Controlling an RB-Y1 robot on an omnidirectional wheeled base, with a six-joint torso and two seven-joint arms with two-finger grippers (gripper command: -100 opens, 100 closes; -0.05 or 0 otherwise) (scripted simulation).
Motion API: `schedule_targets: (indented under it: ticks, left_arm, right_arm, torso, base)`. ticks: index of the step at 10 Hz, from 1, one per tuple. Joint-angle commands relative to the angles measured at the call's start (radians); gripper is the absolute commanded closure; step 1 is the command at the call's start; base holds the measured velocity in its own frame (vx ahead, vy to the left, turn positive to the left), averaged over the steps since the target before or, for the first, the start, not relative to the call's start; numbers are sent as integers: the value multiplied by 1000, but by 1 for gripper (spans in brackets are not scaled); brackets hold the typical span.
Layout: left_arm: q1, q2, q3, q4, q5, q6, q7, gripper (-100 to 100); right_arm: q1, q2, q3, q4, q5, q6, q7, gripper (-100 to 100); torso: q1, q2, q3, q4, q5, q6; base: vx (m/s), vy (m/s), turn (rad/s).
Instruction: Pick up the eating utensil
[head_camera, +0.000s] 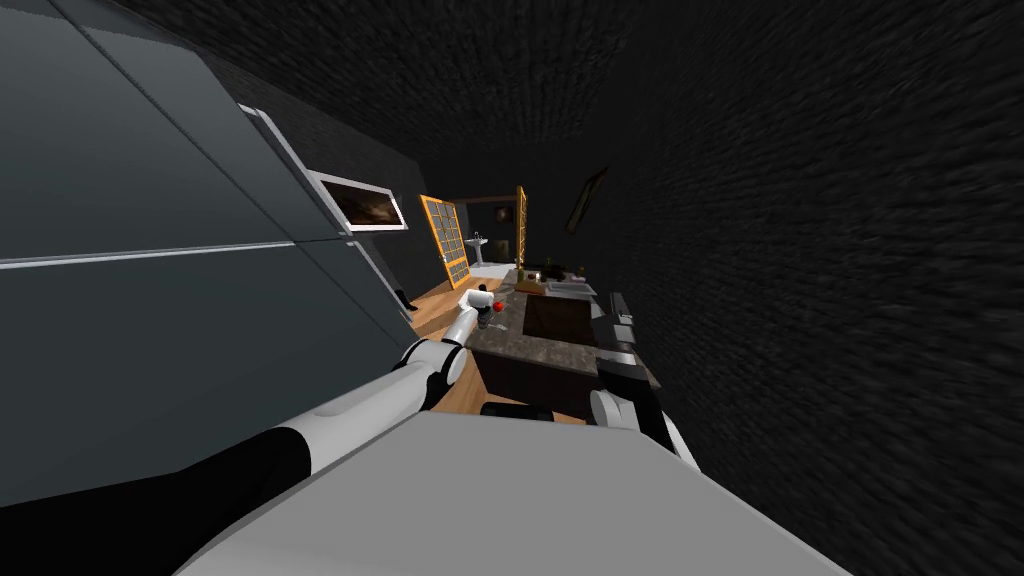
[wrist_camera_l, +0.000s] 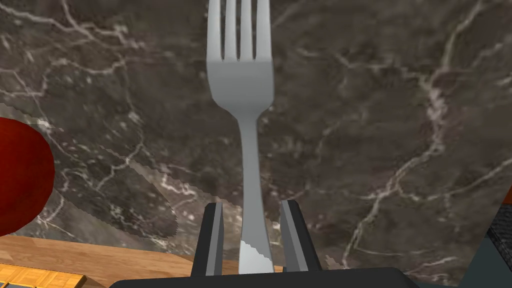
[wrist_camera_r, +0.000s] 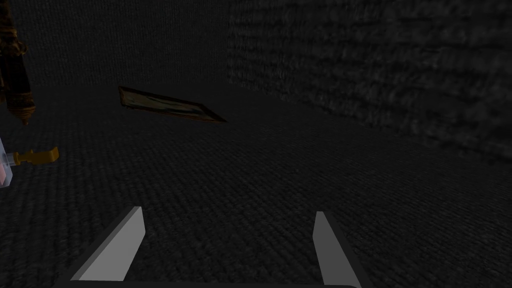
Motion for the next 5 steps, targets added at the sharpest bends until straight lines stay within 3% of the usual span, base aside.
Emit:
schedule_targets:
  ticks: [1, 3, 4, 5]
  left_arm:
    - [-8, -6, -11, -16, -1, 25, 32, 100]
    - [-19, -11, -24, -30, -3, 50, 68, 100]
    - [-15, -11, -21, -26, -3, 41, 57, 100]
    - [-16, -12, -22, -27, -3, 43, 61, 0]
  right_arm:
    - [0, 0, 0, 0, 0, 0, 0, 0]
    - [0, 0, 0, 0, 0, 0, 0, 0]
    - [0, 0, 0, 0, 0, 0, 0, 0]
    - [0, 0, 0, 0, 0, 0, 0, 0]
  torso:
    - [0, 0, 0, 0, 0, 0]
    - [2, 2, 1, 0, 0, -1]
    - [4, 3, 2, 0, 0, -2]
    - [3, 3, 1, 0, 0, -2]
  base:
    - [38, 39, -141]
    - [-11, 66, -90]
    - [-8, 33, -17]
    - [-1, 6, 3]
